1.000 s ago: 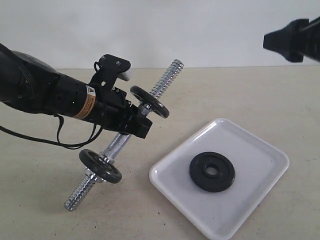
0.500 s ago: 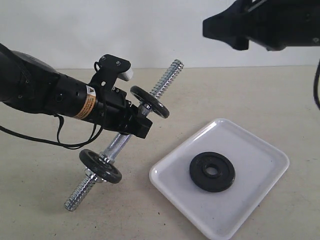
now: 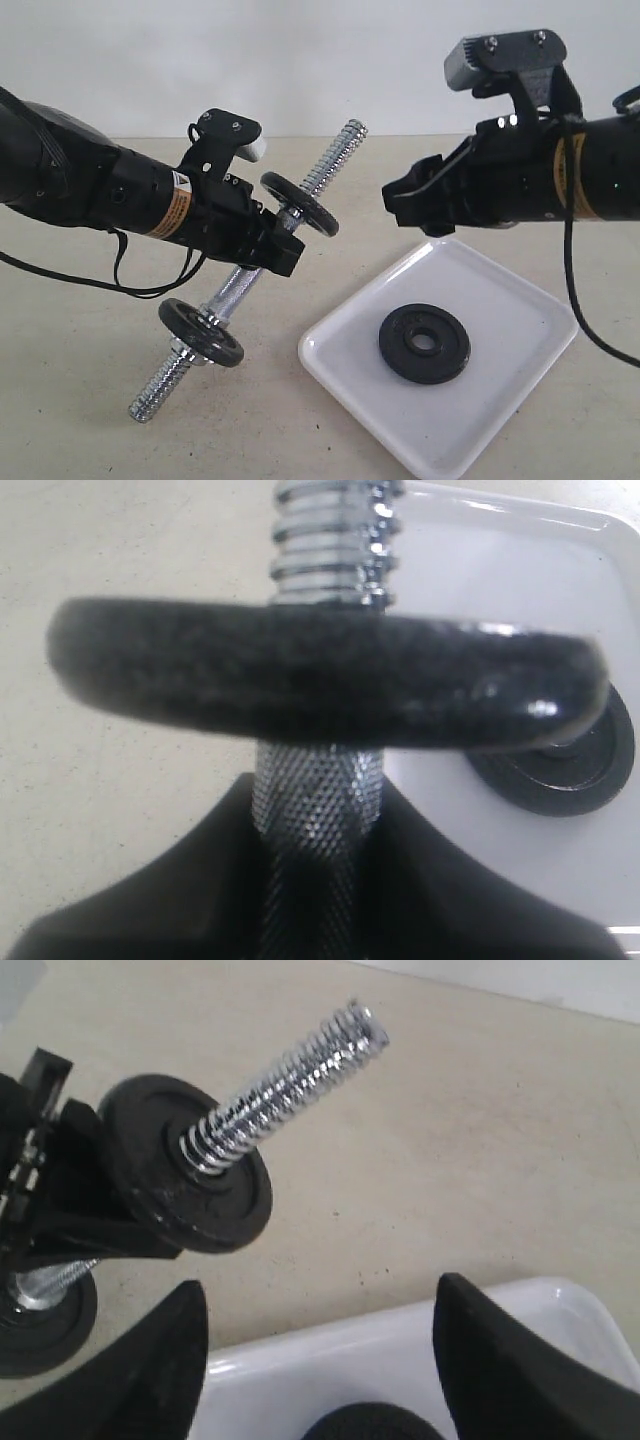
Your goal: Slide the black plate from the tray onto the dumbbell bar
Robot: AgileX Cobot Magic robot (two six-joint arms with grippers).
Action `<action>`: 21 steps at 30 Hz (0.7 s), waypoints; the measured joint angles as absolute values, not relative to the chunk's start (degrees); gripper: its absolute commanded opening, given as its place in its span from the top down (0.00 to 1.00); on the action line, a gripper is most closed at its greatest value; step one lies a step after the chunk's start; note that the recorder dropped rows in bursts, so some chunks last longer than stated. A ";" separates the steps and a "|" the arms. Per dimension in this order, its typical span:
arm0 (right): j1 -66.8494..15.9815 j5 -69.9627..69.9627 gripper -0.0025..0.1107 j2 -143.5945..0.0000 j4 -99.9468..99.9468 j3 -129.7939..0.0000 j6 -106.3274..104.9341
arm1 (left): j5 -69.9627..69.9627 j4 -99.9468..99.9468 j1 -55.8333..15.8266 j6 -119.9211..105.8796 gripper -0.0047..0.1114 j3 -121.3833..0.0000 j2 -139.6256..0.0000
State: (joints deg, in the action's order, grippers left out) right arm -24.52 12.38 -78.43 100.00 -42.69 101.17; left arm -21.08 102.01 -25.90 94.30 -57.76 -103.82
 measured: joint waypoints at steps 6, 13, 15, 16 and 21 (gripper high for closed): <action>-24.52 12.42 0.46 -78.43 100.00 -39.16 100.71 | -21.08 102.01 -25.90 94.30 0.92 -57.76 -103.82; -24.52 14.99 0.46 -78.43 100.00 -38.81 99.34 | -21.08 102.01 -25.90 94.30 0.92 -57.76 -103.82; -24.52 14.99 0.46 -78.43 100.00 -38.81 99.30 | -21.08 102.01 -25.90 94.30 0.92 -57.76 -103.82; -24.52 14.99 0.46 -78.43 100.00 -38.81 99.30 | -21.08 102.01 -25.90 94.30 0.92 -57.76 -103.82; -24.52 15.14 0.46 -78.43 100.00 -38.81 99.20 | -21.08 102.01 -25.90 94.30 0.92 -57.76 -103.82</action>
State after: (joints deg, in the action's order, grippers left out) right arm -24.52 15.14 -78.43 100.00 -38.81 99.20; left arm -21.08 102.01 -25.90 94.30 -57.76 -103.82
